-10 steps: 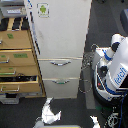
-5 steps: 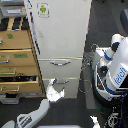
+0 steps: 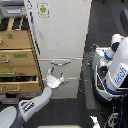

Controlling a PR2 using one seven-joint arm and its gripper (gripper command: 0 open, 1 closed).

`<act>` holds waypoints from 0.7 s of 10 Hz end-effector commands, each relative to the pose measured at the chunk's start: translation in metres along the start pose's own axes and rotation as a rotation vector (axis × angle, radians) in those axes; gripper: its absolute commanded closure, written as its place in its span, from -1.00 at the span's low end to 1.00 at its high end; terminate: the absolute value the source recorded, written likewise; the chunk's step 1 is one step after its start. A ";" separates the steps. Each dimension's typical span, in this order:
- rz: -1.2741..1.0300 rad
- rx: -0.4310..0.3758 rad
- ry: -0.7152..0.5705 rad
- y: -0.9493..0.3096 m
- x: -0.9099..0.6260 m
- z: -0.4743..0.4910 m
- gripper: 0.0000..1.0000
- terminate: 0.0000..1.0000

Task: Opening the fridge

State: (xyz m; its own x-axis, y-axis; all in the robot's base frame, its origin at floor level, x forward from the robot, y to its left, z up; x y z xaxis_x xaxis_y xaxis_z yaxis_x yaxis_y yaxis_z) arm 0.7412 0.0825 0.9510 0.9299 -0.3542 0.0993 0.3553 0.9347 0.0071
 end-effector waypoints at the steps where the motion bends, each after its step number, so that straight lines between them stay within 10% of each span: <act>1: 0.213 0.033 0.025 0.121 0.041 0.058 -1.00 -1.00; 7: 0.272 0.023 0.008 0.229 0.057 0.116 -1.00 -1.00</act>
State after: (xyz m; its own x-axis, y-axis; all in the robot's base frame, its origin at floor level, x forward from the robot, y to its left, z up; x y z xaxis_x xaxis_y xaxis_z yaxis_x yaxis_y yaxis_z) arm 0.8312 0.2186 1.0327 0.9885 -0.1189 0.0933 0.1164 0.9927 0.0322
